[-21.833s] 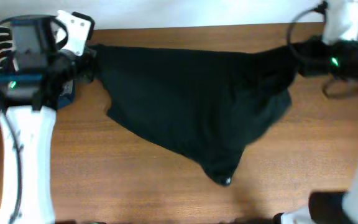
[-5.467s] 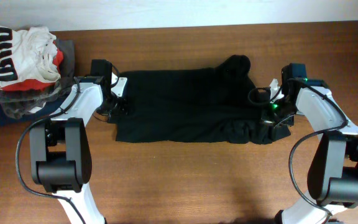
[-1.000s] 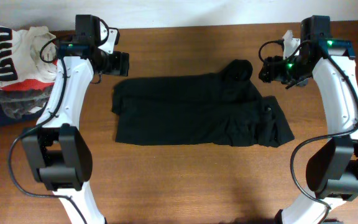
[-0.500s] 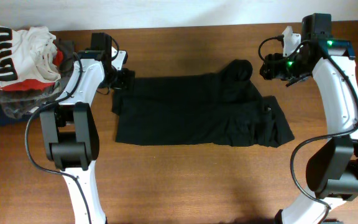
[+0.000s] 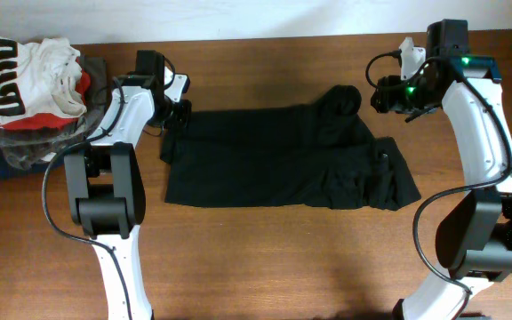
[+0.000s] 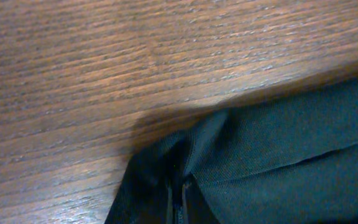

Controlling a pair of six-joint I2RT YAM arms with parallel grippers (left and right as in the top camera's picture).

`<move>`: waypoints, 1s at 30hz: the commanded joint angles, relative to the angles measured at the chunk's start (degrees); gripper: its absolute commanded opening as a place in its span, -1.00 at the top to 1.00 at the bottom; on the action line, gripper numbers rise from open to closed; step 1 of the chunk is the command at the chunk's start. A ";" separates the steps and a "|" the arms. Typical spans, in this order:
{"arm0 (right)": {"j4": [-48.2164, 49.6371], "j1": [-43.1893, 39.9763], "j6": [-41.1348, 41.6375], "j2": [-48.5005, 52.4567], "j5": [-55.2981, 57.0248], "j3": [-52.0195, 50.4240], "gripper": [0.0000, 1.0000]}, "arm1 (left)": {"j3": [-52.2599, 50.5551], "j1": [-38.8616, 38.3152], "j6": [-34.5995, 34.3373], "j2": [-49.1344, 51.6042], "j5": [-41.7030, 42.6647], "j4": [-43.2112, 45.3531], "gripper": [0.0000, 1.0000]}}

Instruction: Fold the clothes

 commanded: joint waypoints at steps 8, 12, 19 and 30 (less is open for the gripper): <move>9.49 3.15 0.63 3.89 -0.31 0.74 0.00 | 5.51 -0.48 -0.61 1.18 1.25 -1.92 0.99; 12.87 6.23 1.22 8.50 -0.26 0.74 0.01 | 8.22 -0.87 -0.59 1.09 1.22 -4.07 0.99; 16.13 10.62 -1.40 15.26 -0.28 0.74 -0.15 | 11.10 -1.20 -0.55 0.81 1.20 -6.78 0.99; 17.00 11.17 -5.84 20.20 0.17 0.74 -0.15 | 11.10 -1.18 -0.33 0.76 0.48 -6.62 0.99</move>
